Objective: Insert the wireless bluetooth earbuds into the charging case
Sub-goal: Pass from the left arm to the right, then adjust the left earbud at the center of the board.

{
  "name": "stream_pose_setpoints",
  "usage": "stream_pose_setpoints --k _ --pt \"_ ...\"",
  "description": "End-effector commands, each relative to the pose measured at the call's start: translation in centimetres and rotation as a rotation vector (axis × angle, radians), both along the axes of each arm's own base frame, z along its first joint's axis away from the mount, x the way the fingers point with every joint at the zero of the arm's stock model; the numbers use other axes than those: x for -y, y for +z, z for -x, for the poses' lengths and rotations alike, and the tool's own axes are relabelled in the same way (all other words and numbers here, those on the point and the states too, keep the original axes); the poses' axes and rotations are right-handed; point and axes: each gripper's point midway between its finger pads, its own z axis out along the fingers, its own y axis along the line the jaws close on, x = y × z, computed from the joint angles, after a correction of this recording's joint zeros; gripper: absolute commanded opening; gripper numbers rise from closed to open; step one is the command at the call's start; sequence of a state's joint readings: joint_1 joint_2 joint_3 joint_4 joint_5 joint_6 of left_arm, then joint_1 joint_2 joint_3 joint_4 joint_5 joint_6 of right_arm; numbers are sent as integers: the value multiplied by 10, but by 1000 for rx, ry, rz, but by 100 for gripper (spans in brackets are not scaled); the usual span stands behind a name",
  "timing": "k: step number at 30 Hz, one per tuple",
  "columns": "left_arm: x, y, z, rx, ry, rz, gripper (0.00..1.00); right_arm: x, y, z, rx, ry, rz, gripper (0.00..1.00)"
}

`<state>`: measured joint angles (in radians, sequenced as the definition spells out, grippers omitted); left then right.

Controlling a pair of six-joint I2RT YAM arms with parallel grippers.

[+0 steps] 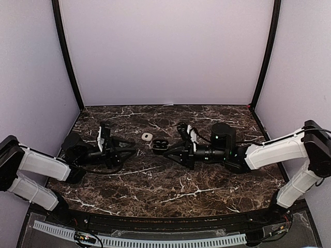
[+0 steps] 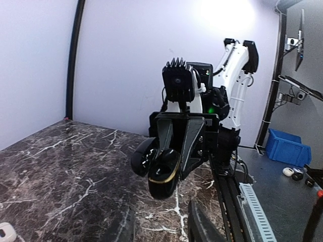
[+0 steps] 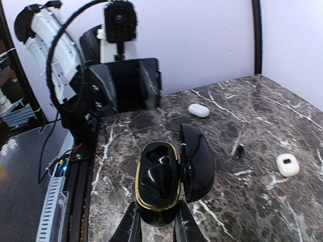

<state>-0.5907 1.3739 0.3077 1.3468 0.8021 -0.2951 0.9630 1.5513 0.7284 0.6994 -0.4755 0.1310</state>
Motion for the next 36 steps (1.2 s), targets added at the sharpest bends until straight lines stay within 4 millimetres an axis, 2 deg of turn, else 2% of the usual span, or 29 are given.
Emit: stream_pose_setpoints --k 1,2,4,6,7,11,14,16,21,24,31,36 --pt "-17 -16 -24 -81 205 -92 51 25 12 -15 66 -83 -14 6" --pt "-22 -18 -32 -112 263 -104 57 30 10 -16 74 -100 -4 5" --pt "-37 -27 -51 -220 414 -135 78 40 5 -20 99 -140 16 4" --pt "-59 -43 -78 -395 620 -191 94 48 4 -23 134 -180 26 4" --pt "-67 -44 -90 -455 704 -229 97 52 5 -25 153 -199 25 3" --pt "-97 -78 -111 -640 940 -409 99 60 5 -26 183 -233 16 2" --pt "-101 -91 -122 -694 995 -499 99 60 3 -25 187 -224 26 2" --pt "-99 -102 -129 -706 1003 -574 96 59 2 -22 180 -210 15 1" --pt "-113 -140 -152 -800 1089 -726 73 59 -7 -19 169 -196 1 1" --pt "-118 -156 -165 -815 1101 -795 71 57 -10 -16 161 -180 -8 1" --pt "-137 -187 -201 -898 1129 -810 53 55 -19 -16 143 -169 -7 0" --pt "-134 -199 -217 -915 1097 -818 43 52 -24 -15 128 -154 3 0"
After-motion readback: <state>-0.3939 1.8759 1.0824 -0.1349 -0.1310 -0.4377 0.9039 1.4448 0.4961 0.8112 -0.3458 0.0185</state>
